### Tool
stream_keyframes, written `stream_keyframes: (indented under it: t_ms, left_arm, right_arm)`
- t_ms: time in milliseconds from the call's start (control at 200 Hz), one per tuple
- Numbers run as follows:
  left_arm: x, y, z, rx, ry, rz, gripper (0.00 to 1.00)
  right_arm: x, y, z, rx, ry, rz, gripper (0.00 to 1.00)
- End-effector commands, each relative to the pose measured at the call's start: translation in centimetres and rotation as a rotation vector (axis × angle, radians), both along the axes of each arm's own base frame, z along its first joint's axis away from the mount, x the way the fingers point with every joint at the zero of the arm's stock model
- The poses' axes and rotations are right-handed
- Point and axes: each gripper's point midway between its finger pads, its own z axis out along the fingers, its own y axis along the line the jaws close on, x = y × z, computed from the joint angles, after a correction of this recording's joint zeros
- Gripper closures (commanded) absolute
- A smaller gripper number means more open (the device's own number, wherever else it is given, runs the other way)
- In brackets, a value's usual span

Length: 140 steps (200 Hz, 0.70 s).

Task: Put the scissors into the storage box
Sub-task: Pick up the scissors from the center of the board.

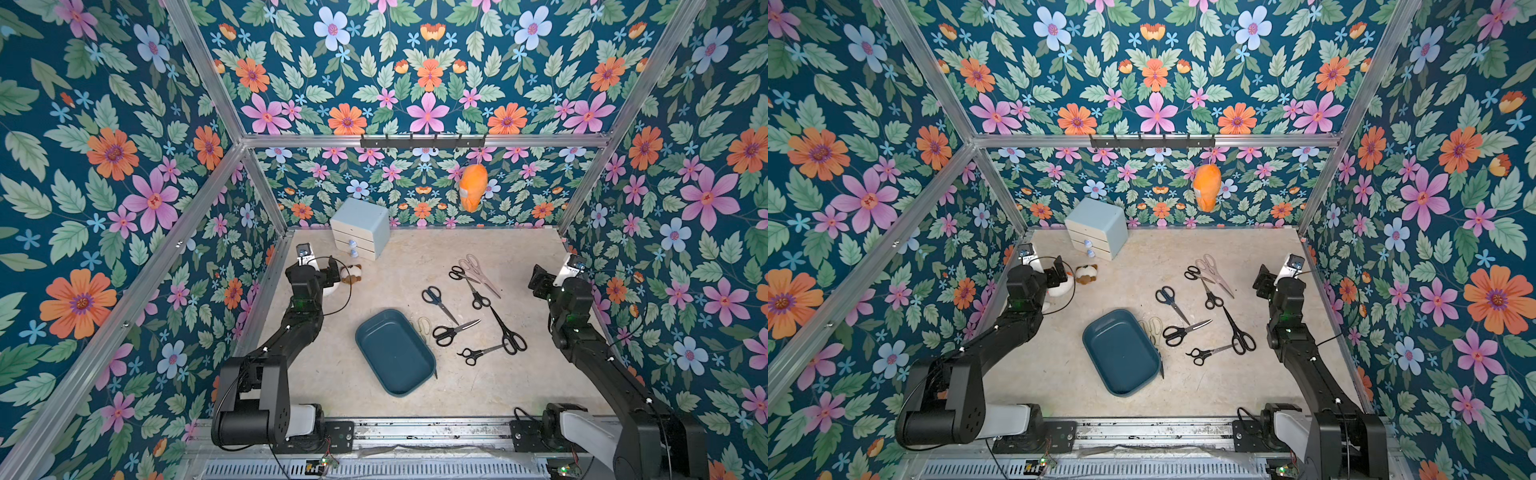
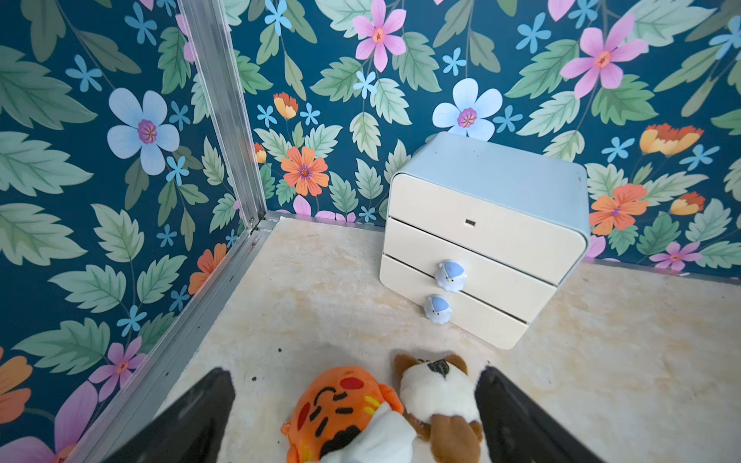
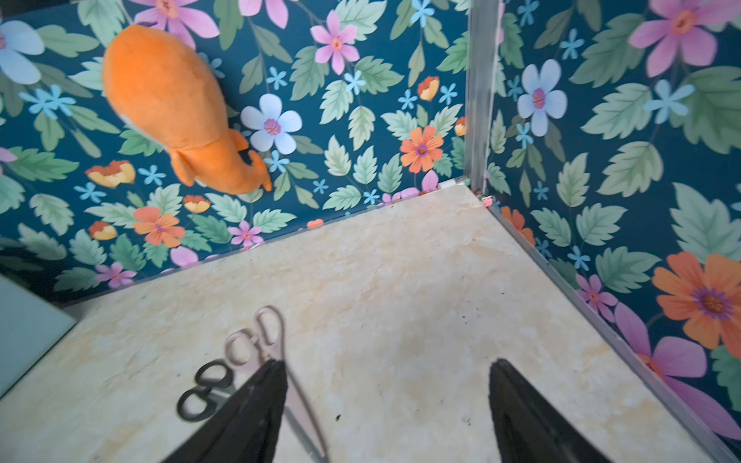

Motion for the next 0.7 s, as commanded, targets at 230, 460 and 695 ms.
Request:
stream_keyframes:
  t_ms: [230,460,695]
  left_arm:
    - [1.0,-5.3,-2.6,-0.24,0.244,-0.076,0.01]
    - [0.7,-7.7,-5.6,-0.324,0.359,-0.166,0.01]
    - [0.3,-8.4,-7.2,-0.333,0.401,-0.185,0.01]
  right_arm:
    - [-0.3,9.1,-3.6,-0.004,0.468,0.135,0.34]
    - [2.8,17.8,-7.8,-0.113,0.659,0.267,0.42]
    - [7.0,24.2,-12.3,-0.07,0.869,0.334,0.57]
